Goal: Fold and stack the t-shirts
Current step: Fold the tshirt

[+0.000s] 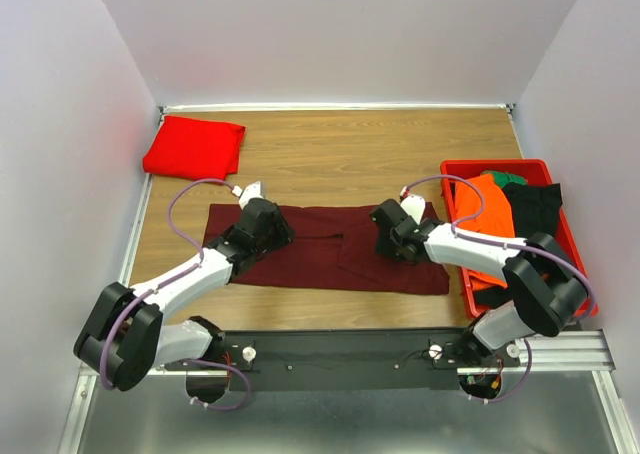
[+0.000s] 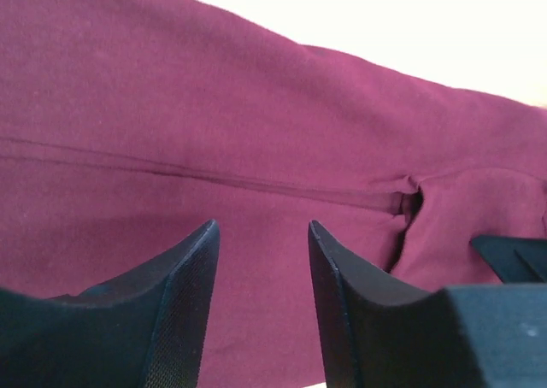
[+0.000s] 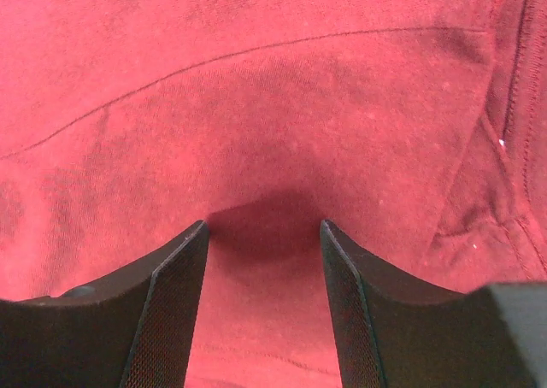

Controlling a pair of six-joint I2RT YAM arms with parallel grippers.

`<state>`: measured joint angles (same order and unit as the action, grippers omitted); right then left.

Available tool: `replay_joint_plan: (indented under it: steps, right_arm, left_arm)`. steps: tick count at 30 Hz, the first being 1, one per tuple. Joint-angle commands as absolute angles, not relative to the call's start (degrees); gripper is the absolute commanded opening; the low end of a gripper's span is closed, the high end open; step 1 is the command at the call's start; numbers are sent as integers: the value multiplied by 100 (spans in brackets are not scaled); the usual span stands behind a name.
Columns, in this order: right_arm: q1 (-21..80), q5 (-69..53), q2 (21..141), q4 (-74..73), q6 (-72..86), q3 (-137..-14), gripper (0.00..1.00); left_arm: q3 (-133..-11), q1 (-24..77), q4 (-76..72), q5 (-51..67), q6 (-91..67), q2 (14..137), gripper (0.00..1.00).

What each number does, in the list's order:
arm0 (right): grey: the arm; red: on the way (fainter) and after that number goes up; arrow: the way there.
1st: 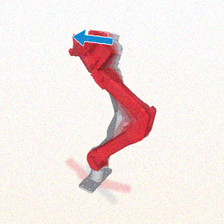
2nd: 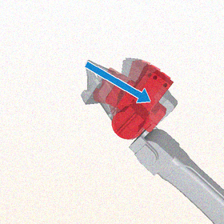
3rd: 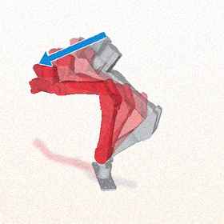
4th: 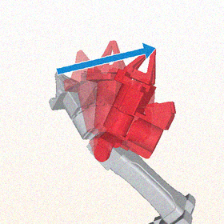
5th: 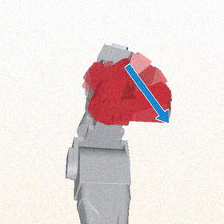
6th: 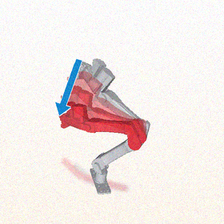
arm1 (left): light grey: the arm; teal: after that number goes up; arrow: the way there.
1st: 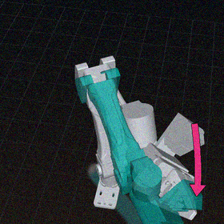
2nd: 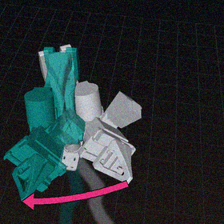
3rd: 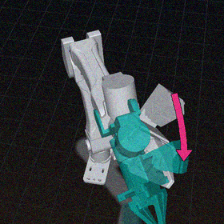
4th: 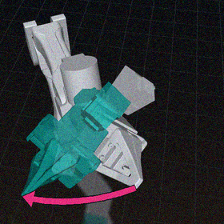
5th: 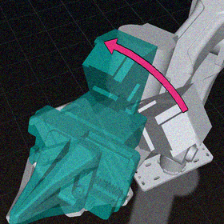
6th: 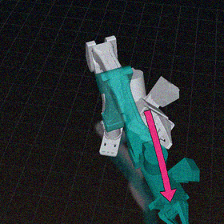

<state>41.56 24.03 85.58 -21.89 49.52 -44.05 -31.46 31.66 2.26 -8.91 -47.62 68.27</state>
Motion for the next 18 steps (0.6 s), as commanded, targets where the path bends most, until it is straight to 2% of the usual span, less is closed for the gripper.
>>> replay_joint_plan:
  steps: [1,5,11,18]
  right_arm:
    - [3991,2224,8780,-1890,5045,-4456,62]
    - [3771,2013,8938,-1749,4966,-4438,62]
    - [3218,1679,9184,-1547,4694,-4570,61]
    - [2831,1433,9834,-1512,4325,-5334,61]
  left_arm:
    - [-3085,3252,316,-1239,-4825,6864,49]
    - [-2997,3270,308,-1266,-4834,6969,38]
    - [-2865,3384,264,-1266,-4816,7119,29]
    - [-3032,3630,211,-1239,-4685,7567,18]
